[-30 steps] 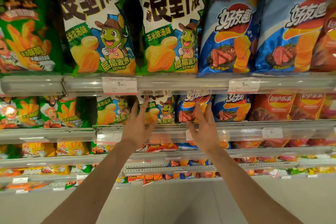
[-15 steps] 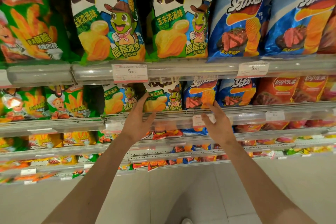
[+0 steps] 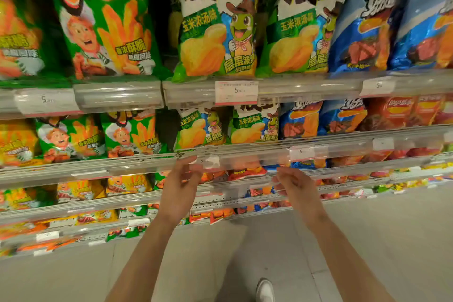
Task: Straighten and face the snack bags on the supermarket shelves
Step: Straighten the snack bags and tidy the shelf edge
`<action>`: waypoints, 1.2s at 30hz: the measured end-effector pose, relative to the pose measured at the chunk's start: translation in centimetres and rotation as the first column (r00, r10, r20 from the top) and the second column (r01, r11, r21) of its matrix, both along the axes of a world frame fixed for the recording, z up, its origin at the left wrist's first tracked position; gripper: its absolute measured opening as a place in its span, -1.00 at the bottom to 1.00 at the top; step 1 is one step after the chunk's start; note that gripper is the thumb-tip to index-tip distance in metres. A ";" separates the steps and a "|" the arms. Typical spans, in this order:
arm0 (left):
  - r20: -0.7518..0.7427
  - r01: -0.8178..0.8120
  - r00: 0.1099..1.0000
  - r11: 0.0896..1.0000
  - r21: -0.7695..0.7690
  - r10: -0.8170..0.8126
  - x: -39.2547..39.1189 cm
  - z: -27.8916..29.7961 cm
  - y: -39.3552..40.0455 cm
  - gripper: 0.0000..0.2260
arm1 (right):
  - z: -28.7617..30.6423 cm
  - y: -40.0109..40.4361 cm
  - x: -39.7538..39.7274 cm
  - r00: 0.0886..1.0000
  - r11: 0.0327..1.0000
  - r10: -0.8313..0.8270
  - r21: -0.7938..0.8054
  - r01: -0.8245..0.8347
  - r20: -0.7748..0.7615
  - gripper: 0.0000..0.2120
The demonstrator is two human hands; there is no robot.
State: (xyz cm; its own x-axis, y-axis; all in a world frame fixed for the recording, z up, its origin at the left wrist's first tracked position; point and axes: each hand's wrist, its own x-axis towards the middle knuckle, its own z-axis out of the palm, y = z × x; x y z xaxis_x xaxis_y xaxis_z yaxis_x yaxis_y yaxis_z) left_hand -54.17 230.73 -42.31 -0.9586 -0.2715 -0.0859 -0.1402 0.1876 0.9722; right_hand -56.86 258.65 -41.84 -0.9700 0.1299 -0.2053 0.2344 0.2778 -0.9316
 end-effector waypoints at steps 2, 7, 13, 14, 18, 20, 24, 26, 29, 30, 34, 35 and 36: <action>-0.008 -0.032 0.999 0.999 0.022 0.032 1.5 -0.2 -1.4 -0.80 | 0.1 -2.1 1.7 0.999 0.999 -0.032 -0.025 0.032 0.009 -0.83; 0.035 -0.139 0.990 0.983 0.120 0.136 5.2 -0.4 -3.9 -0.85 | 0.3 -6.0 4.3 0.998 0.993 -0.015 -0.114 0.022 0.064 -0.87; 0.044 -0.252 0.968 0.963 0.098 0.249 7.8 0.1 -6.3 -0.87 | -0.6 -8.2 3.9 0.996 0.990 0.077 -0.120 -0.072 0.036 -0.87; 0.049 -0.266 0.964 0.960 0.088 0.263 8.2 0.2 -6.7 -0.86 | -0.7 -8.6 3.9 0.995 0.989 0.090 -0.120 -0.086 0.032 -0.87; 0.044 -0.330 0.944 0.943 0.045 0.328 9.5 0.7 -8.5 -0.86 | -1.1 -10.5 3.2 0.988 0.975 0.156 -0.162 -0.150 0.024 -0.87; 0.048 -0.359 0.933 0.932 0.049 0.356 9.9 1.0 -9.3 -0.85 | -1.3 -11.5 2.8 0.984 0.973 0.181 -0.149 -0.177 0.007 -0.88; 0.048 -0.386 0.922 0.919 0.075 0.383 10.9 1.2 -10.9 -0.66 | -1.4 -13.7 2.6 0.978 0.965 0.209 -0.160 -0.207 0.000 -0.87; 0.037 -0.389 0.921 0.917 0.088 0.387 11.0 1.1 -12.1 -0.78 | -1.4 -14.8 2.6 0.977 0.964 0.215 -0.156 -0.214 -0.006 -0.87; 0.029 -0.387 0.922 0.915 0.109 0.387 10.9 0.8 -14.2 -0.89 | -1.3 -16.7 2.9 0.976 0.967 0.218 -0.136 -0.216 -0.004 -0.86; 0.026 -0.382 0.924 0.916 0.122 0.382 10.9 0.7 -15.1 -0.90 | -1.2 -17.4 3.1 0.977 0.970 0.212 -0.121 -0.211 -0.010 -0.86; 0.010 -0.327 0.944 0.933 0.151 0.329 11.5 0.4 -19.2 -0.91 | -1.2 -21.1 4.5 0.984 0.984 0.170 -0.049 -0.173 -0.053 -0.85; 0.012 -0.314 0.949 0.937 0.155 0.316 11.9 0.3 -20.5 -0.91 | -1.3 -22.3 5.2 0.987 0.988 0.148 -0.033 -0.151 -0.066 -0.86; 0.015 -0.300 0.953 0.941 0.157 0.301 12.4 0.2 -22.0 -0.91 | -1.3 -23.6 5.9 0.989 0.991 0.125 -0.027 -0.128 -0.074 -0.87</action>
